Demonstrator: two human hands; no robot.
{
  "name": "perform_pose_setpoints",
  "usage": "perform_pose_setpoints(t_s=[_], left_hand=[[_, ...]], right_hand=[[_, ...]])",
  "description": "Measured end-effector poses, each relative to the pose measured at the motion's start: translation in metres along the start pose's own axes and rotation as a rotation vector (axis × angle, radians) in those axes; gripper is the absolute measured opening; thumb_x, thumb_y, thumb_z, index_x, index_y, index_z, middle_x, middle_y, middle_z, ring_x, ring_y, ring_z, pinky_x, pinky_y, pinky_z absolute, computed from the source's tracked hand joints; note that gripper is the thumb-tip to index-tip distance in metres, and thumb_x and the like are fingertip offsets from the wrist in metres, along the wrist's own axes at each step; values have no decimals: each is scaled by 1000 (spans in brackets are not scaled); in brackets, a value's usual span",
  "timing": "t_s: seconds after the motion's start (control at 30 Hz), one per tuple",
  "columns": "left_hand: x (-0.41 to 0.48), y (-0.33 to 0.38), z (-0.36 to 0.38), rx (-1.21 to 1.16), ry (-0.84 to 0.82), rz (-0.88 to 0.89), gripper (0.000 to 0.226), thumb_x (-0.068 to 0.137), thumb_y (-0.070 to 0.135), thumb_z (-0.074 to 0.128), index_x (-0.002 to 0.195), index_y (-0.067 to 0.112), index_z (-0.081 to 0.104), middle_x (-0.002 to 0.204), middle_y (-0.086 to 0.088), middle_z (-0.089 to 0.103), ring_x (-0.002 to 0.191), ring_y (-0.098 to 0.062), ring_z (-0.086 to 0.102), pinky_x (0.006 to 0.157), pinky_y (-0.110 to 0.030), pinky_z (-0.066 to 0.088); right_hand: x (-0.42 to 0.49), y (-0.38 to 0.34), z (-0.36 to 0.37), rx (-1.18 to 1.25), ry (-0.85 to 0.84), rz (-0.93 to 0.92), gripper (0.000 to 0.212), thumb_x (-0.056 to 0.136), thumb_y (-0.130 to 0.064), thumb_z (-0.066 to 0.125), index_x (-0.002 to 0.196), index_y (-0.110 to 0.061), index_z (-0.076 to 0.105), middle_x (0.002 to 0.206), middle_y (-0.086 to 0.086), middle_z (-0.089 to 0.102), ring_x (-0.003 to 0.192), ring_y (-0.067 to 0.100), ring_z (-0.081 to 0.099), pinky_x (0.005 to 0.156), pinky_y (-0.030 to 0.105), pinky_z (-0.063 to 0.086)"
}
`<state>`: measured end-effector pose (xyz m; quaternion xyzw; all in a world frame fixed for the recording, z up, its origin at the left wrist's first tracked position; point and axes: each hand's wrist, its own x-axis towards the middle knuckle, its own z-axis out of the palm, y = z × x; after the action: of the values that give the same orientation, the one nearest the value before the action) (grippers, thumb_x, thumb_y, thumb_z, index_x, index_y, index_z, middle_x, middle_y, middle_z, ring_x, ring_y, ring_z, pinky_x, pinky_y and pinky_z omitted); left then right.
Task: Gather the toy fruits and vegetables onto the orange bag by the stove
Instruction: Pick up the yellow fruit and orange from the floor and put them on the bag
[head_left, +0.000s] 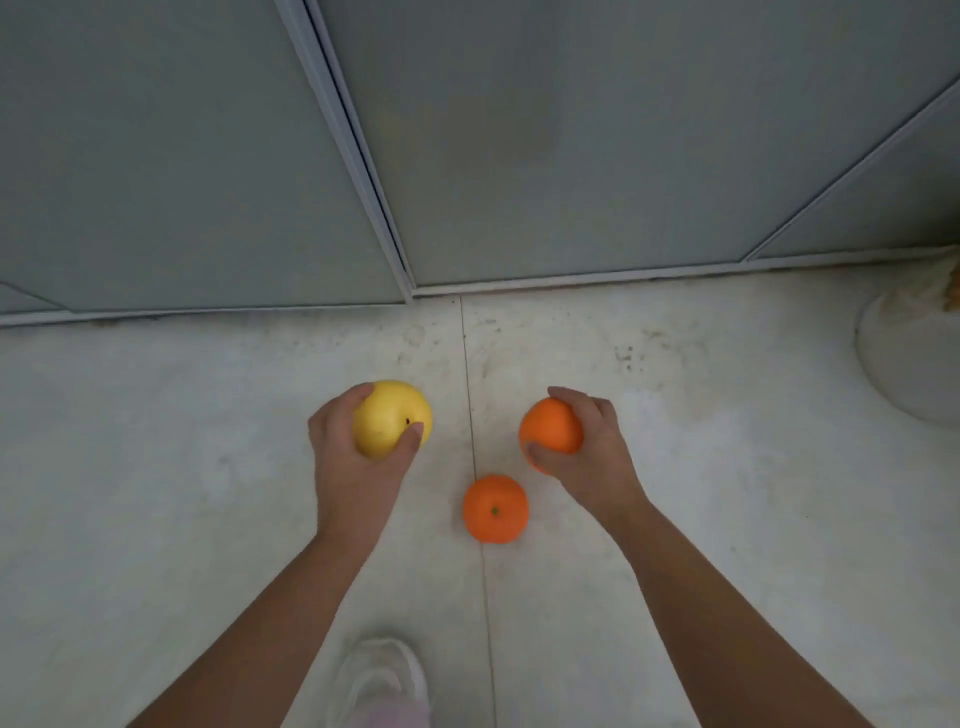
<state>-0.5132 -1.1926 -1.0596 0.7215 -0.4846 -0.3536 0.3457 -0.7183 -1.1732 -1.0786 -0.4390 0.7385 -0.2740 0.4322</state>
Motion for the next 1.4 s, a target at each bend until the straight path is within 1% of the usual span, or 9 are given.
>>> perform_pose_setpoints(t_s=[0.07, 0.3, 0.43, 0.57, 0.77, 0.93, 1.0, 1.27, 1.4], left_hand=[[-24, 16, -20, -24, -15, -54, 49, 72, 16, 77, 109, 32, 49, 120, 3, 41, 86, 15, 44, 69, 4, 32], [-96, 95, -102, -83, -64, -107, 52, 70, 12, 78, 101, 43, 49, 112, 16, 43, 98, 17, 44, 78, -7, 41], [-111, 150, -143, -204, -22, -208, 46, 71, 12, 77, 97, 40, 52, 107, 14, 50, 91, 0, 53, 74, -19, 46], [-122, 214, -179, -353, 37, -260, 41, 72, 4, 75, 93, 33, 55, 94, 17, 54, 67, 6, 55, 69, -35, 50], [-155, 299, -240, -459, 54, -233, 42, 60, 25, 75, 97, 33, 57, 102, 7, 61, 77, -3, 60, 70, -33, 53], [-195, 356, -278, -668, 201, -345, 42, 65, 21, 79, 98, 32, 56, 112, -14, 59, 85, -21, 60, 62, -36, 52], [-213, 381, -293, -703, 210, -329, 48, 60, 24, 82, 99, 32, 55, 112, -14, 60, 85, -22, 60, 64, -37, 52], [-266, 500, -356, -770, 151, -88, 51, 60, 24, 80, 105, 31, 56, 111, -8, 61, 89, -19, 62, 60, -29, 54], [-293, 550, -389, -795, 149, 32, 51, 62, 26, 80, 107, 30, 57, 109, -4, 62, 88, -16, 64, 61, -28, 55]], right_hand=[[-26, -18, -12, 42, -26, 32, 58, 72, -16, 75, 121, -31, 48, 117, -5, 36, 96, 11, 45, 71, 14, 38], [-116, -105, -57, 125, -45, 31, 55, 70, -12, 76, 111, -37, 49, 117, -4, 43, 93, 6, 47, 62, 0, 40], [-160, -166, -77, 199, -41, 19, 54, 69, -11, 75, 108, -39, 52, 116, -8, 45, 98, 0, 49, 74, 15, 43], [-199, -227, -91, 302, -17, 19, 55, 64, -18, 79, 110, -36, 54, 119, -8, 49, 100, 4, 52, 75, 16, 43], [-247, -314, -133, 389, 17, -46, 59, 53, -37, 73, 109, -37, 55, 121, -1, 53, 100, 13, 56, 83, 30, 49], [-290, -382, -187, 463, 62, -145, 55, 60, -28, 76, 109, -39, 54, 119, -1, 52, 94, 6, 55, 59, 8, 46], [-308, -410, -210, 494, 70, -180, 56, 61, -28, 76, 111, -37, 54, 121, -2, 50, 95, 7, 55, 55, 9, 46], [-395, -501, -289, 559, 50, -337, 63, 46, -52, 69, 107, -48, 54, 117, -14, 51, 92, 3, 58, 70, 19, 49], [-440, -542, -323, 606, 54, -446, 62, 47, -48, 70, 107, -46, 56, 114, -12, 53, 86, -2, 58, 61, 13, 48]])
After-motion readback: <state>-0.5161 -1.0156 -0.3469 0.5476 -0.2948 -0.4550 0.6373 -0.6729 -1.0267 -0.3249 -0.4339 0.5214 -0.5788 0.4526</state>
